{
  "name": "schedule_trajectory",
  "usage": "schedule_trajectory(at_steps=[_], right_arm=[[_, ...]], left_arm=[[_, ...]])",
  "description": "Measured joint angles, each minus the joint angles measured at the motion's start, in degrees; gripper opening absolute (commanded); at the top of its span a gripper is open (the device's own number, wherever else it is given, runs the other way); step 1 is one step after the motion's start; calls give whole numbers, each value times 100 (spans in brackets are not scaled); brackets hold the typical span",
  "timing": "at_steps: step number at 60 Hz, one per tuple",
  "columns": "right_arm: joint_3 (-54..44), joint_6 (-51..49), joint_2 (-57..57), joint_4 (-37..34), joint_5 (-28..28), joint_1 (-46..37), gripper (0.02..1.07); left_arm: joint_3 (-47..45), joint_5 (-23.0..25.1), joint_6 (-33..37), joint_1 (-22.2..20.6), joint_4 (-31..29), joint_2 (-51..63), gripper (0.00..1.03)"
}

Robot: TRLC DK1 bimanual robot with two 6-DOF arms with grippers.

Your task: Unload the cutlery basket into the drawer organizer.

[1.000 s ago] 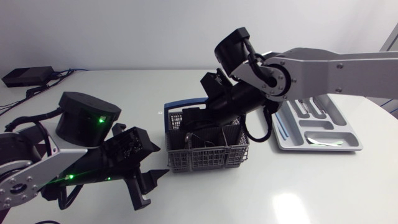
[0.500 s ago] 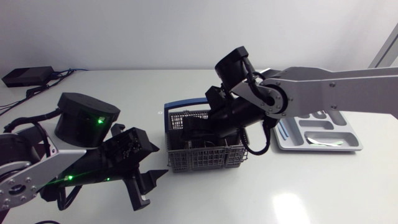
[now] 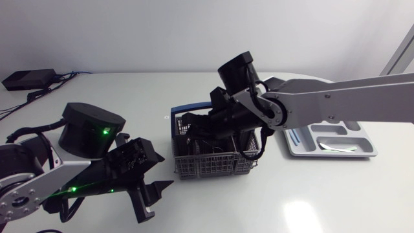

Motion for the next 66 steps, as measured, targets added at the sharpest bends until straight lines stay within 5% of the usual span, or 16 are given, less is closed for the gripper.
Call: schedule_trajectory(at_steps=[32,47,66], right_arm=[[221,-11,223,-149,199,46,26],[136,-46,254,26,966,275,8],[-378,-179,98,431,1226,358,8]], left_arm=[[-9,0,0,0,37,0,71],[-9,0,0,0,35,0,71],[-9,0,0,-2,35,0,71]])
